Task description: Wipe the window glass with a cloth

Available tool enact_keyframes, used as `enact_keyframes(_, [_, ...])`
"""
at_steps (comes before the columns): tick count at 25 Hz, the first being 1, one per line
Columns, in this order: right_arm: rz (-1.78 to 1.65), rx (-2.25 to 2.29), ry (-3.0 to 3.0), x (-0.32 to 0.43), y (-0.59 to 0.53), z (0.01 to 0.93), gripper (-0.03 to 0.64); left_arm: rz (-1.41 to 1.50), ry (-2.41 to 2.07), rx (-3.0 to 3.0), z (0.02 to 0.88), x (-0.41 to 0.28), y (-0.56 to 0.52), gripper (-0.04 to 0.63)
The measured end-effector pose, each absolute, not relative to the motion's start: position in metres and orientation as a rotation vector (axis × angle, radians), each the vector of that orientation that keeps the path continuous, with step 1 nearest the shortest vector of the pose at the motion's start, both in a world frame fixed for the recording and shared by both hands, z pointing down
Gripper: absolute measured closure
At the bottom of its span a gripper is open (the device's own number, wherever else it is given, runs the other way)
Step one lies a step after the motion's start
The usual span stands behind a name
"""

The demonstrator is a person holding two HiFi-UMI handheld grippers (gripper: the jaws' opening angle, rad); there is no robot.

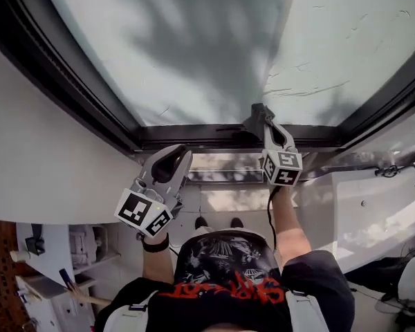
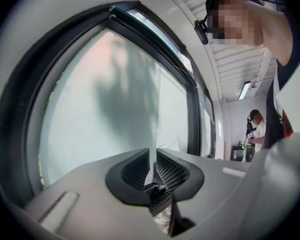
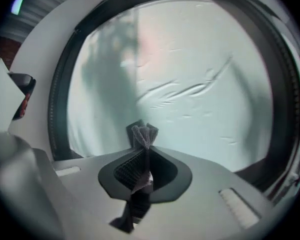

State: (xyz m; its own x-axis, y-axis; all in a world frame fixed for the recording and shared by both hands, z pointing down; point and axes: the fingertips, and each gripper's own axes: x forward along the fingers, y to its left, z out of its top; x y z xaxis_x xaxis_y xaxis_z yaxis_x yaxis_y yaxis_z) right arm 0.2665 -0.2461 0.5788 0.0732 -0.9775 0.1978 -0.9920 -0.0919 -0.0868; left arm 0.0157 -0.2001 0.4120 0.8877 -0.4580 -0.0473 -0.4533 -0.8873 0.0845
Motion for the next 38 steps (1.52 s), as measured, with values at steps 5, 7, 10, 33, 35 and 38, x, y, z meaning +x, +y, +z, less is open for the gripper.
enact_keyframes(5, [0.501,2.598,-1.570,0.469,-0.161,0.631,0.592,-0.086,-0.533,3.049,0.406,0.080,-0.182,0.561])
enact_keyframes(7, [0.554,2.750,-1.362,0.527,-0.127,0.641,0.591,-0.074,-0.549,3.042,0.410,0.085,-0.179,0.561])
enact_keyframes(10, [0.525,2.894,-1.233,0.542,-0.096,0.626,0.592,-0.045,-0.599,3.024,0.420,0.081,-0.176,0.561])
enact_keyframes(33, [0.020,2.208,-2.348,0.210,-0.296,0.458,0.592,-0.118,-1.008,2.889,0.418,-0.063,-0.222,0.561])
enact_keyframes(35, [0.052,2.439,-2.110,0.307,-0.250,0.467,0.592,-0.110,-0.893,2.931,0.416,-0.031,-0.224,0.561])
enact_keyframes(38, [0.097,2.703,-1.734,0.435,-0.183,0.484,0.592,-0.103,-0.731,2.984,0.413,0.013,-0.217,0.561])
